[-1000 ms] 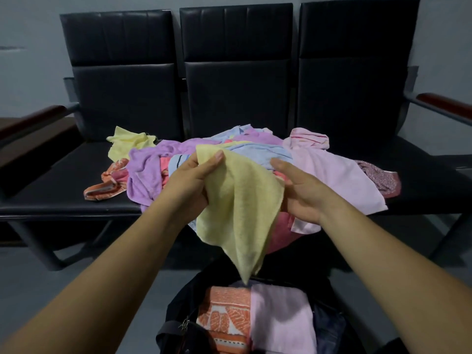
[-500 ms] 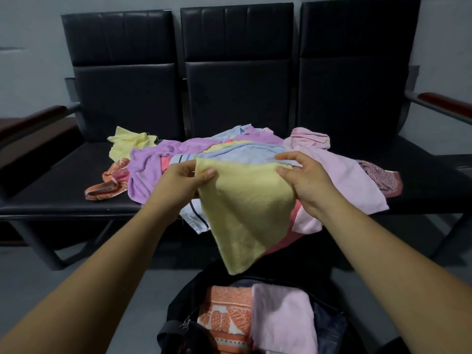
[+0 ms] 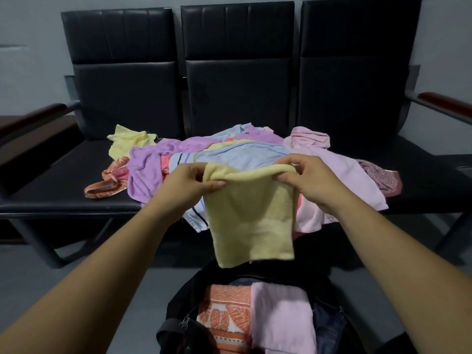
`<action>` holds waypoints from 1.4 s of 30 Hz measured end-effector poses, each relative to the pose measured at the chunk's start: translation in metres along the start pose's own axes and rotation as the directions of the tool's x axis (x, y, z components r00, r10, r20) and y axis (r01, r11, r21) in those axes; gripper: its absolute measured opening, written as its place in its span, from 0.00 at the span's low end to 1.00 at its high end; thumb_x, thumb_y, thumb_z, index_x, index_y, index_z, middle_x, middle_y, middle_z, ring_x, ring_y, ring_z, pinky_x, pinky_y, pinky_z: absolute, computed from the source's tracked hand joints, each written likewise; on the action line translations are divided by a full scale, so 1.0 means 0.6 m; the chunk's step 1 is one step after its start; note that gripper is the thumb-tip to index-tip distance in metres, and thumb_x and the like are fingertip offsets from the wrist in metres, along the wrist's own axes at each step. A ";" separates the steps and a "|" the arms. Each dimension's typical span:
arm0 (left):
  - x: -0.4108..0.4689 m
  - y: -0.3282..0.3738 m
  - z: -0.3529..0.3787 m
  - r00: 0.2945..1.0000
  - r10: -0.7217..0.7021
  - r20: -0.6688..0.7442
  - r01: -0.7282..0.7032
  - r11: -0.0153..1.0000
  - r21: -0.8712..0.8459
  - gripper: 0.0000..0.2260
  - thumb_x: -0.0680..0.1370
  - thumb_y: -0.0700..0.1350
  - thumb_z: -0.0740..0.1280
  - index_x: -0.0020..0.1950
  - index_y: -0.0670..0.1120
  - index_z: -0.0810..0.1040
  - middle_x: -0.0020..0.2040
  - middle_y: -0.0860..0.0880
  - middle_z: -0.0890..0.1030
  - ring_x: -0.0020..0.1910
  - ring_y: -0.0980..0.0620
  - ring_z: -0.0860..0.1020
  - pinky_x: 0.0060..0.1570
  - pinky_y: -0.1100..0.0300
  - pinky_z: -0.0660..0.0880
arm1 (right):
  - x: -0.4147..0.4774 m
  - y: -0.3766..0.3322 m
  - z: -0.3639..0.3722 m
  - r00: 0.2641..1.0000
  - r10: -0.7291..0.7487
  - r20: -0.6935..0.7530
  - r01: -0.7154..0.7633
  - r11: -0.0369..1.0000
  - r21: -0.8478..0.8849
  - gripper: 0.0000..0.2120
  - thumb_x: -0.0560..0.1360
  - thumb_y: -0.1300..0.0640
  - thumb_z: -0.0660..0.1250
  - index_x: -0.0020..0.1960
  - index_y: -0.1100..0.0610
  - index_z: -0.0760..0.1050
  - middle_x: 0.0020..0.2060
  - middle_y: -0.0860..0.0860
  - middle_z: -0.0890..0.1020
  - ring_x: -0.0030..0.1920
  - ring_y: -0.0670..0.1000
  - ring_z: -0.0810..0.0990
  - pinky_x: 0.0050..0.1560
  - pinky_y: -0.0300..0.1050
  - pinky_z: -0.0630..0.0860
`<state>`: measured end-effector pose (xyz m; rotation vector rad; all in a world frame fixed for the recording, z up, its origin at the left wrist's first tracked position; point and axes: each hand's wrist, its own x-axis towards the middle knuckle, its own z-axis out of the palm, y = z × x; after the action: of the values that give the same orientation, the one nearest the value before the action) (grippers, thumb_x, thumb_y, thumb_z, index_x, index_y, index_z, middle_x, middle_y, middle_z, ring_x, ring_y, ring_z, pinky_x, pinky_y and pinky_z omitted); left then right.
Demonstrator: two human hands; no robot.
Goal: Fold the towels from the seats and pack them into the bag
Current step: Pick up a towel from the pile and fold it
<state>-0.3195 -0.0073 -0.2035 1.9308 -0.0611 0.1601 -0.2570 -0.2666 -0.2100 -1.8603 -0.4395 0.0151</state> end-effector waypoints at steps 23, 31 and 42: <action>0.008 -0.036 -0.002 0.977 0.198 -0.077 -0.114 0.793 0.598 0.10 0.72 0.47 0.79 0.51 0.49 0.84 0.38 0.57 0.76 0.39 0.58 0.73 0.36 0.68 0.64 | 0.005 0.026 0.025 0.998 -0.067 -0.011 0.055 0.895 -0.442 0.10 0.71 0.63 0.73 0.50 0.53 0.84 0.41 0.42 0.81 0.41 0.42 0.76 0.39 0.31 0.68; 0.005 -0.097 -0.012 0.994 0.097 -0.056 -0.074 0.942 0.328 0.06 0.74 0.49 0.76 0.47 0.51 0.82 0.47 0.52 0.79 0.46 0.56 0.75 0.47 0.61 0.71 | 0.007 0.097 0.054 0.981 0.153 -0.121 -0.123 0.966 0.226 0.07 0.69 0.60 0.77 0.47 0.54 0.85 0.47 0.56 0.85 0.48 0.51 0.82 0.53 0.50 0.78; -0.041 -0.300 0.005 0.956 -0.258 0.139 0.249 0.965 0.081 0.11 0.78 0.45 0.73 0.48 0.39 0.75 0.39 0.49 0.75 0.39 0.55 0.73 0.41 0.57 0.71 | -0.053 0.274 0.197 0.853 0.521 -0.001 -0.476 0.780 0.407 0.02 0.75 0.63 0.73 0.45 0.58 0.82 0.40 0.56 0.85 0.43 0.56 0.82 0.49 0.52 0.78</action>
<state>-0.3219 0.0536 -0.3744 1.9914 0.0941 -0.1559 -0.2654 -0.2112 -0.4070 -1.5154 0.1501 0.3358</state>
